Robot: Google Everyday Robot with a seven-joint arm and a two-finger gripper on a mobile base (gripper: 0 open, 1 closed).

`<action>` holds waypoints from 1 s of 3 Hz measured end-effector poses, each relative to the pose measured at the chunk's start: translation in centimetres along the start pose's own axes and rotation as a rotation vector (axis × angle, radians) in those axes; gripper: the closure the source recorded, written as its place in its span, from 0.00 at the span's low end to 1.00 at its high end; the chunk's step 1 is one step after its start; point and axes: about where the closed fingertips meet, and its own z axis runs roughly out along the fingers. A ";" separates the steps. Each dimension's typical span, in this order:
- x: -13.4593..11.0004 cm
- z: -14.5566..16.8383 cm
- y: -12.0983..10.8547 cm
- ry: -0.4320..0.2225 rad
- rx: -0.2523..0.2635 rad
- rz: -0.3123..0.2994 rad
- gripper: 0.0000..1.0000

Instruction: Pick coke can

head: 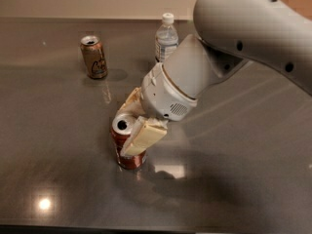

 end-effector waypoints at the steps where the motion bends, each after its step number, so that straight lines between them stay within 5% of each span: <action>1: -0.1 -0.2 -0.6 -0.002 0.005 -0.005 0.65; 2: -1.0 -1.3 -0.8 -0.001 0.010 -0.018 0.88; 3: -1.9 -3.9 -0.9 0.003 0.012 -0.027 1.00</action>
Offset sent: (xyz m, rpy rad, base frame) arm 0.0119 -0.0029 0.0330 0.0088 -0.0248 0.0150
